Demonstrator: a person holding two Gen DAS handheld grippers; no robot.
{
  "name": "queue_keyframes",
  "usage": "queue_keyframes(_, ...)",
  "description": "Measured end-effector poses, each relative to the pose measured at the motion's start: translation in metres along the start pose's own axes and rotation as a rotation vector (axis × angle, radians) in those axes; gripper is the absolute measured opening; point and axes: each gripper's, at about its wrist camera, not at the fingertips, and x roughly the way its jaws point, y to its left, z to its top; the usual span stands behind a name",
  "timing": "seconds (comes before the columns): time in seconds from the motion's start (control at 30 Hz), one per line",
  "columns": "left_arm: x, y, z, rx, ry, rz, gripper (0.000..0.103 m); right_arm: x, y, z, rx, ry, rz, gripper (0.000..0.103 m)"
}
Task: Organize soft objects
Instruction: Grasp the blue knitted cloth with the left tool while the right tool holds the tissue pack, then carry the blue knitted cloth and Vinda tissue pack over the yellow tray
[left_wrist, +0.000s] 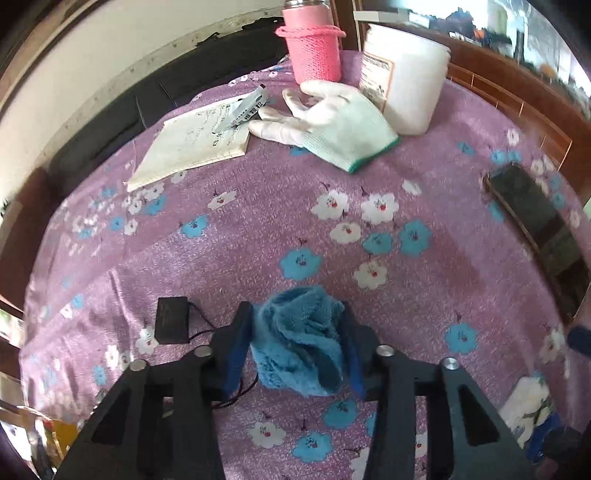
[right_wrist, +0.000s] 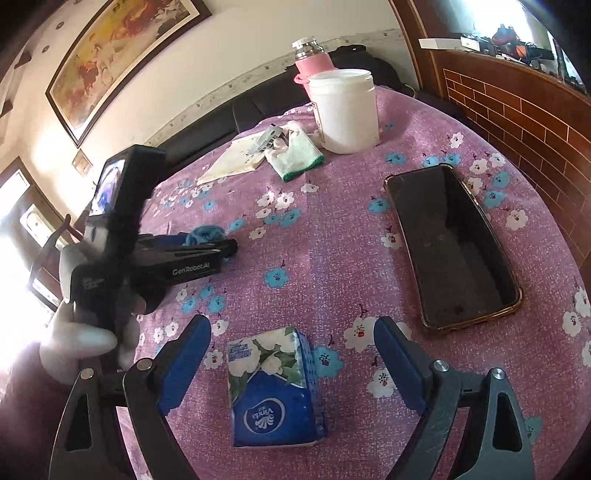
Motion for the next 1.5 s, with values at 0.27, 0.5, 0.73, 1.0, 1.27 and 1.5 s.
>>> queue_keyframes(0.27,-0.06,0.016,-0.022,-0.098,-0.123,-0.065,0.04,0.004,-0.006,0.001,0.008,0.007,-0.023,0.092)
queue_keyframes(0.5,-0.149,0.043,-0.089,-0.219,-0.225,-0.142,0.04,0.009,-0.007,0.001,-0.001,0.013,-0.035,0.092)
queue_keyframes(0.73,-0.198,0.081,-0.172,-0.38,-0.276,-0.155,0.041,0.017,-0.004,-0.001,-0.019,0.034,-0.052,0.092)
queue_keyframes(1.0,-0.209,0.105,-0.236,-0.422,-0.249,-0.025,0.041,0.015,0.017,-0.01,-0.117,0.064,-0.18,0.092)
queue_keyframes(1.27,-0.209,0.119,-0.261,-0.457,-0.228,0.011,0.041,0.021,0.057,-0.026,-0.266,0.156,-0.287,0.089)
queue_keyframes(1.5,-0.22,0.123,-0.27,-0.437,-0.252,0.081,0.041,0.028,0.068,-0.029,-0.294,0.205,-0.356,0.058)
